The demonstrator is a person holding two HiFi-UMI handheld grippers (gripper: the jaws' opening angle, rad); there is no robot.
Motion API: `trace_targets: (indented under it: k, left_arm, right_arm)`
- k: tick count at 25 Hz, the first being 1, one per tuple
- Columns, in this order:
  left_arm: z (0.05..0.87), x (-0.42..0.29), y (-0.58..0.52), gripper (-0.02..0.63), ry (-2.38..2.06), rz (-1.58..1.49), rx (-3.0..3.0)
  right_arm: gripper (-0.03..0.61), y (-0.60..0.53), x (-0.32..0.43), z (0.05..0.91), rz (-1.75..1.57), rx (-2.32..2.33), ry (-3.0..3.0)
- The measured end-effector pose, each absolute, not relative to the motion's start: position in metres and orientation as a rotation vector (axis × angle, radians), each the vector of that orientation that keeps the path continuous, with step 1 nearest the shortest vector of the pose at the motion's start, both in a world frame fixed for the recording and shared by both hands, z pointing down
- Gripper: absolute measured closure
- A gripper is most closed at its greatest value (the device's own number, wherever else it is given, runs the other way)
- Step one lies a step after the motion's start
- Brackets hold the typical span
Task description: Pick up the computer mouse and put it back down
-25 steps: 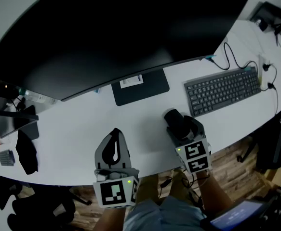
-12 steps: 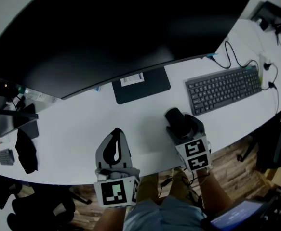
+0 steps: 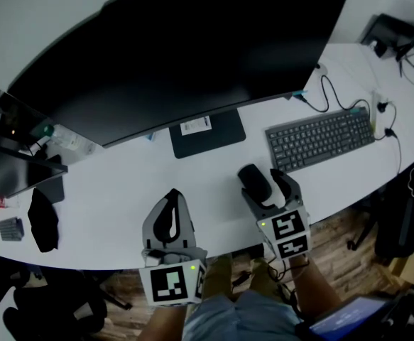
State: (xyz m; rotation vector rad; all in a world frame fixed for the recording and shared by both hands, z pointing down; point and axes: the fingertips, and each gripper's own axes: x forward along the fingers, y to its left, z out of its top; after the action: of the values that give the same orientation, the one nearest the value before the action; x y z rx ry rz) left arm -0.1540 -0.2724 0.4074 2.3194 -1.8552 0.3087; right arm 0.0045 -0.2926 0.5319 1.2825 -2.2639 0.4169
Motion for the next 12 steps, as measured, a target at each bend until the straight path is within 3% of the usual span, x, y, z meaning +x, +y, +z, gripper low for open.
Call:
trace_targets:
  k: [8,12]
  left_arm:
    - [0.329,-0.139,-0.253,0.609,-1.976,0.147,2.395]
    - [0.291,-0.132,-0.238,0.609,-2.013,0.043,2.426]
  right_arm:
    - [0.304,-0.286,-0.002,0.404,0.129,1.344,-2.505]
    - [0.413,-0.274,-0.008,0.341,-0.025,1.368,-2.631]
